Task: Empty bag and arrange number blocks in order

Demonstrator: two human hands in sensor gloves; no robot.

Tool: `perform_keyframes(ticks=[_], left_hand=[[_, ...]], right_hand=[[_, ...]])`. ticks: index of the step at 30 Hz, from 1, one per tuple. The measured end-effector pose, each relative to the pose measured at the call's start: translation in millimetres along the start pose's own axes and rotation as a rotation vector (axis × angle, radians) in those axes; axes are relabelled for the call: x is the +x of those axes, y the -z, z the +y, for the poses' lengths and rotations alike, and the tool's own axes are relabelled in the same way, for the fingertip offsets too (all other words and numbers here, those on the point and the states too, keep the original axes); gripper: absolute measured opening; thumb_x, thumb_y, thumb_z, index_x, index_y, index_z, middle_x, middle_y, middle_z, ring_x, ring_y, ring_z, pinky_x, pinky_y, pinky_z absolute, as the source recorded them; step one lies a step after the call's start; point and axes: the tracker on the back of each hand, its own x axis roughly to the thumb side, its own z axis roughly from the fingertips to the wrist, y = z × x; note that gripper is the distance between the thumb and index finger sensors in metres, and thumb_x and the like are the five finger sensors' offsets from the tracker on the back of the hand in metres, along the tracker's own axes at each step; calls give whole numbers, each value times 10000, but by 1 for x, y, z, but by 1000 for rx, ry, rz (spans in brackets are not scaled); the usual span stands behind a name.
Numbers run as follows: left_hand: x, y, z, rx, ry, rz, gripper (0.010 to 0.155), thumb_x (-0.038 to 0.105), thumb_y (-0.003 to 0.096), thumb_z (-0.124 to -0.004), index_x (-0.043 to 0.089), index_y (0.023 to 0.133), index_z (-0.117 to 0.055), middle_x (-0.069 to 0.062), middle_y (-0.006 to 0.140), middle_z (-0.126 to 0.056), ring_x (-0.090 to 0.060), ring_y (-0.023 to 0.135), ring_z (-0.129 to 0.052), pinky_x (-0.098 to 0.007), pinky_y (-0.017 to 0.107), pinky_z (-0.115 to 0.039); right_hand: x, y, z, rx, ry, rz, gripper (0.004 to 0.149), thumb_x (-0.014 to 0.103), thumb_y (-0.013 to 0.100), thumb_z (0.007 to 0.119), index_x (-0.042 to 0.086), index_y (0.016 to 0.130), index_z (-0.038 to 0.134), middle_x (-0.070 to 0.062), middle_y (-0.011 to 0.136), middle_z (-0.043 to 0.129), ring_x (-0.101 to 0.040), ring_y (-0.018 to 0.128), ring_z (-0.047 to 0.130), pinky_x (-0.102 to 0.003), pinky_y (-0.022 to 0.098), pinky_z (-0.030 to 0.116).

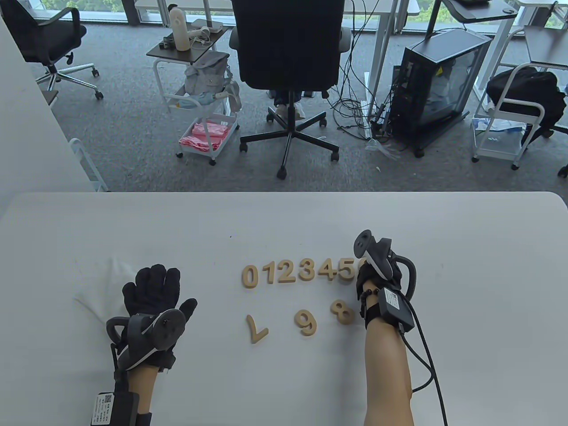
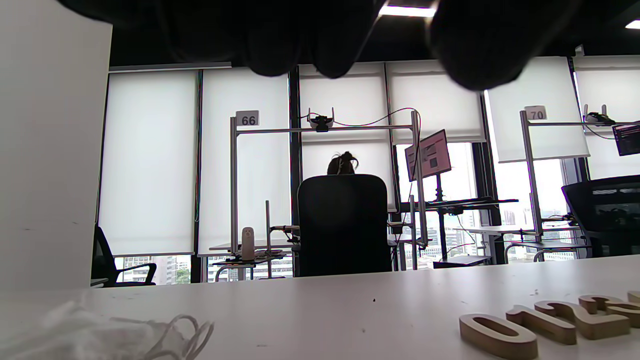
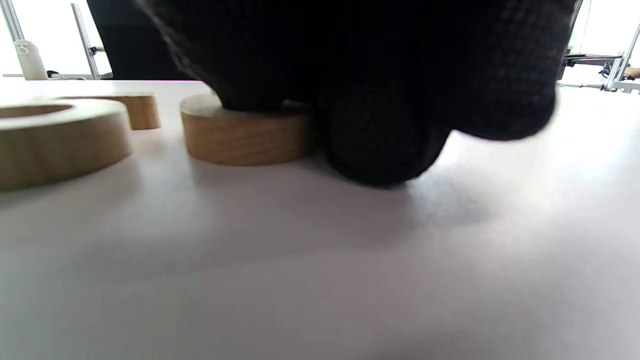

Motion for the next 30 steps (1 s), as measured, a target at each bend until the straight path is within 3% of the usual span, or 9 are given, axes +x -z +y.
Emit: perform_keyframes(ticks=[11,16,21,30], left_hand=[[0,0,0,1,-3,1,765,535,491,-751,82,1092,-611,-291,1128,-558,-602,1018,-627,-787,667,-517],[0,0,0,1,-4,0,764,535,491,-751,83,1092,-611,-291,1128,-558,-602,1019,-626,-787,668,-517],[0,0,0,6,-8,-3,762,534,492,-751,85,1092,-611,-290,1129,-558,-602,1019,-625,-787,668,-516],[1,0,-1,8,-16,-15,762,534,491,-751,85,1091,-612,-288,1129,-559,-601,1018,-627,-787,667,-518]], right_hand=[[-7,-2,-7,38,59,23,505,307,502,812,-9,894,845,-228,735,958,-269,442,1092,-398,336,983],[-16,-10,-28,6,116,2,535,324,517,779,-11,934,798,-238,794,916,-303,495,1072,-421,360,970],[-15,-30,-58,-38,239,-99,559,363,528,753,8,960,773,-253,860,864,-357,578,1036,-470,419,939],[0,-96,-113,-165,354,-372,565,378,532,748,32,978,757,-245,906,833,-379,643,1009,-494,470,917]])
